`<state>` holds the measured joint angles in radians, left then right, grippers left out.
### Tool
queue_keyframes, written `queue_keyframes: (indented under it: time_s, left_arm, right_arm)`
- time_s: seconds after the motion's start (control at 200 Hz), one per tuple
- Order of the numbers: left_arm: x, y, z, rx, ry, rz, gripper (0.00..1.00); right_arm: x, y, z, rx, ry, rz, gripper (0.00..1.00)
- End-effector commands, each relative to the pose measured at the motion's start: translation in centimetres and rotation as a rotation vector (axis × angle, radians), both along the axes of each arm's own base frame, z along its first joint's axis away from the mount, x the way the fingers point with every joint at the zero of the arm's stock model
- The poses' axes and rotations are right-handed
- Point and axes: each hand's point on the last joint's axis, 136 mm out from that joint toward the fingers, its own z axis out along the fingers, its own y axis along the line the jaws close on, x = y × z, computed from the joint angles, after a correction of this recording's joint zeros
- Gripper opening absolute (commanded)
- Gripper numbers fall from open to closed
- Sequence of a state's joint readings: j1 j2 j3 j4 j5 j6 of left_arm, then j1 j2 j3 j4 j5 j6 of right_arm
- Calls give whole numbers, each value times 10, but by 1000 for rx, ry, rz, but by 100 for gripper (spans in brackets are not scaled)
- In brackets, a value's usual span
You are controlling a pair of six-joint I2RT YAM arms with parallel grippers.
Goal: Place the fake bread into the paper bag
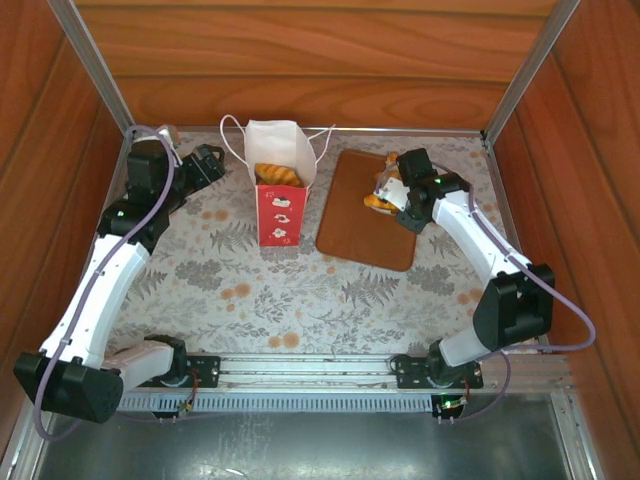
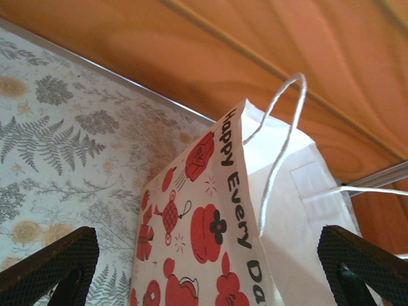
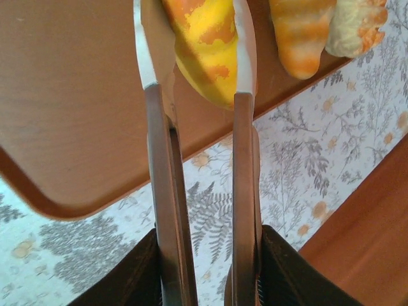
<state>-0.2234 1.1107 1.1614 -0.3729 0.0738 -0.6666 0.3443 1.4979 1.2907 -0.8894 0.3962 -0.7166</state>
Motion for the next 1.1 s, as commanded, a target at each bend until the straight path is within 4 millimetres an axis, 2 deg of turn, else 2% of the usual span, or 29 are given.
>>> queue_keyframes:
  time_s: [0.0,0.115,0.185,0.38,0.585,0.75,0.905,1.094]
  left_arm:
    - [-11,-10,10,-67,6,-23,94]
    - [-17,-24,2,-91,54,-31,93]
    - [-19,-31,-12,-126,116,-21,92]
    - [-3,-45,-36,-130,199,-4,91]
    - [23,-54,-38,-121,205,10,87]
    - [36,-57,-40,-127,198,25,82]
    - [46,-59,-41,-137,182,34,72]
    - [55,-63,-44,-149,186,38,64]
  right_arm:
    - [-21,-7,20,35,-44,-144,37]
    - [-33,-3,36,106,-76,-230,37]
    - [-41,1,43,158,-86,-269,37]
    - [-55,16,57,305,-105,-315,37]
    - [-63,21,65,372,-121,-327,37]
    - [-70,20,67,396,-122,-343,37]
    - [-72,25,70,436,-129,-341,37]
    - [-72,25,75,433,-137,-327,37]
